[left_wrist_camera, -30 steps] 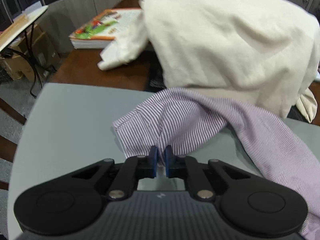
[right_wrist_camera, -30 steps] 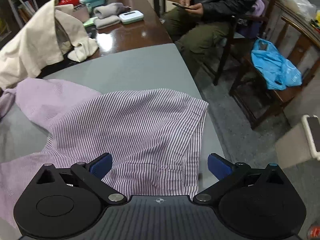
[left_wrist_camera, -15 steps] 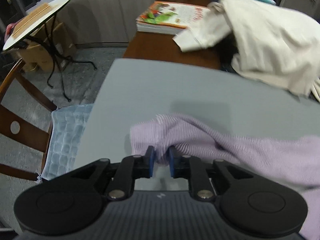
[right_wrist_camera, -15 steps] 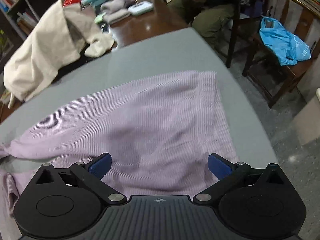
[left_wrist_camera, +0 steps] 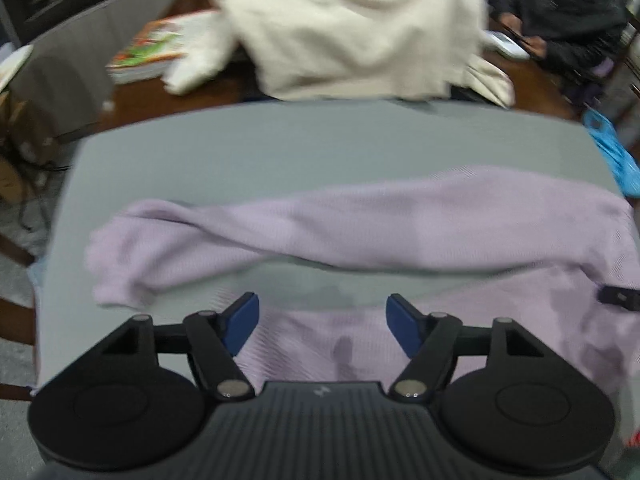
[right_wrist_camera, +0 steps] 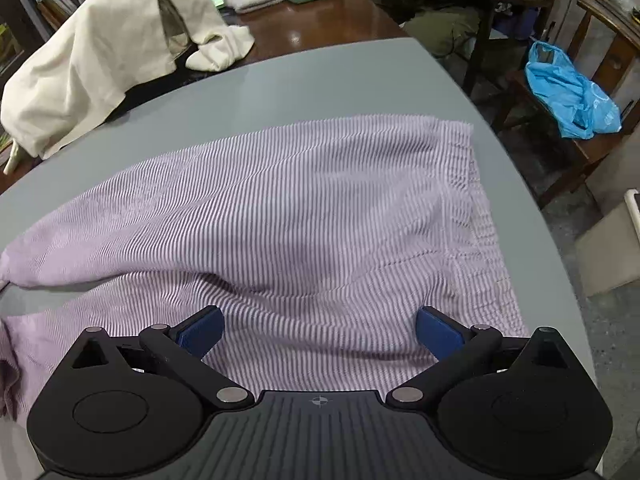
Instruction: Fold clothes
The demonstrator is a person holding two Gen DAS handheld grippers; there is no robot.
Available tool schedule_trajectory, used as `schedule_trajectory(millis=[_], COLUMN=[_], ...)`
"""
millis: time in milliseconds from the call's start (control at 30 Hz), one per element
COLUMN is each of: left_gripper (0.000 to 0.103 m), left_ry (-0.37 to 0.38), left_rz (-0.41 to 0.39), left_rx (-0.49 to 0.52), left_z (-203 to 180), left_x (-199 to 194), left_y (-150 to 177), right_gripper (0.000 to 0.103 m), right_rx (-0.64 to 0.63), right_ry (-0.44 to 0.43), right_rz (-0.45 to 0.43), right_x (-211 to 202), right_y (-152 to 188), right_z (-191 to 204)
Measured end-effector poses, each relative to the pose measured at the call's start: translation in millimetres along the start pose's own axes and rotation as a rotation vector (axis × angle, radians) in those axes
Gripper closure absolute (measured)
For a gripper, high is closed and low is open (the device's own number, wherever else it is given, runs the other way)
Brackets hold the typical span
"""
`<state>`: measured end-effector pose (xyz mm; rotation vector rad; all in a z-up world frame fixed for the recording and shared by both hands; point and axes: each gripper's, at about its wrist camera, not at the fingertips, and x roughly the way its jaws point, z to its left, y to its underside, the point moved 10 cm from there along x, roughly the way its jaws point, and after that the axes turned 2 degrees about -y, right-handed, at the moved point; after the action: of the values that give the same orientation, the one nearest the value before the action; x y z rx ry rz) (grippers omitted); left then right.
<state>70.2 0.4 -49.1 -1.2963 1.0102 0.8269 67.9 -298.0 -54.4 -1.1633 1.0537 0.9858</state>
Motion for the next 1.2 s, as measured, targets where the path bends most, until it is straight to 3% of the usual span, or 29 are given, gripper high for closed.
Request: schedule_trajectory(millis=[100,200,300,433,667,1200], left_gripper=[0.031,0.028,0.025,0.011,0.000,0.000], left_ry=[0.027,0.035,0.031,0.030,0.005,-0.020], left_rz=[0.044,0.083,0.121,0.128,0.134,0.143], left_rx=[0.034,0.048,0.059,0.063,0.110,0.122], left_z=[-24,-37,-44,-48,-56,-63], left_x=[12,22,32,38,44,43], left_y=[15,24,33,37,41,32], right_gripper=[0.000,0.000,0.000,0.000,0.000,0.000], right_rx=[-0.008,-0.109,-0.087,-0.093,-0.091,-0.085], right_ry=[0.007,0.076,0.071,0.070,0.071,0.048], right_rz=[0.018,0.001,0.005,0.007,0.007,-0.019], right_x=[11,15,16,17,16,8], right_y=[8,14,14,16,16,14], right_z=[-1,7,7,9,8,5])
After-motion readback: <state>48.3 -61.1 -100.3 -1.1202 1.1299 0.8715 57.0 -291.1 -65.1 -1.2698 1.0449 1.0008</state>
